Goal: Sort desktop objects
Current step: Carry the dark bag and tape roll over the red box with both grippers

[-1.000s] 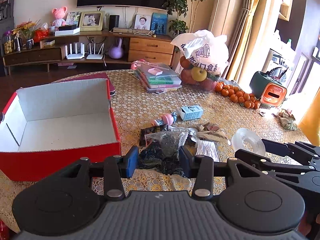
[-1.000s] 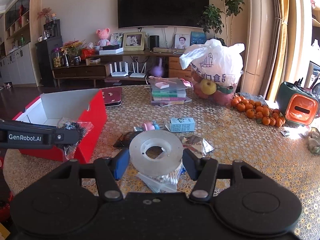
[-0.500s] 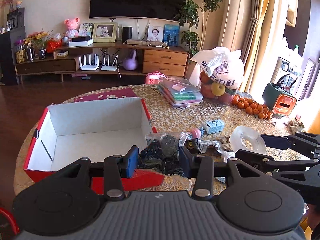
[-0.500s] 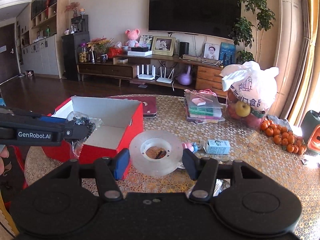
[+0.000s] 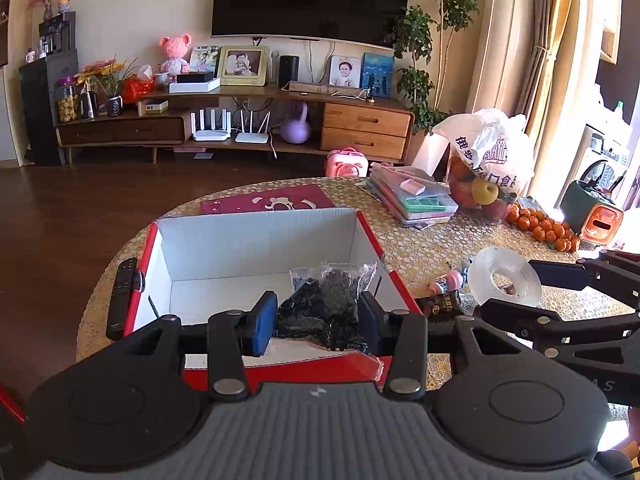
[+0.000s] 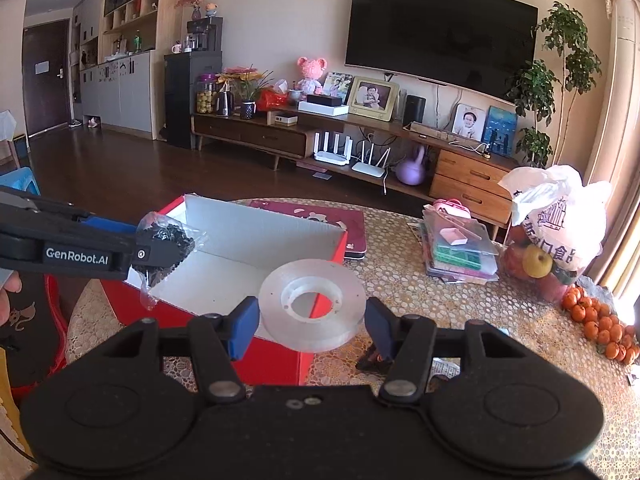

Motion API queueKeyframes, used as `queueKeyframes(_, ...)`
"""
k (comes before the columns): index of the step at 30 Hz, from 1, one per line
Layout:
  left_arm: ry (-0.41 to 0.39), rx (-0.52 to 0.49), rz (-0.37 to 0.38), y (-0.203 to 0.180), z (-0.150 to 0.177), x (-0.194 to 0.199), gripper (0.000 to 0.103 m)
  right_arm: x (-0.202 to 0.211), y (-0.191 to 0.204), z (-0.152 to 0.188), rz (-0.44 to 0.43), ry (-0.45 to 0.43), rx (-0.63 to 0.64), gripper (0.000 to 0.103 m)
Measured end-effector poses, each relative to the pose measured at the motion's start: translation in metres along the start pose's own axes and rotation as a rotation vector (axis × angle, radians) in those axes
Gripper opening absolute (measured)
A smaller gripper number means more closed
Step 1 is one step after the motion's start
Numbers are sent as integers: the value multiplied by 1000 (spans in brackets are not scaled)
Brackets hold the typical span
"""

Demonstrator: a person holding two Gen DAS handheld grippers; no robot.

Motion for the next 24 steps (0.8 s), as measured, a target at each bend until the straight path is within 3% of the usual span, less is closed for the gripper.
queueKeyframes(12,47,19,-45,48,-15,-30,43,-42,24,-25,-49,18,47,58)
queueKeyframes(24,122,-13,-94,73,-16,-80,43,-91,36,-28,-89,77,72,58)
Point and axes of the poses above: each gripper's, at about its wrist camera, not at the fingertips, and x roughly against the way its jaws point, y to its left, z to its underside, the point moved 2 cm from there along -x, roughly the way its jaws point, and after that the axes turned 4 degrees about -z, right-handed, at the moved point
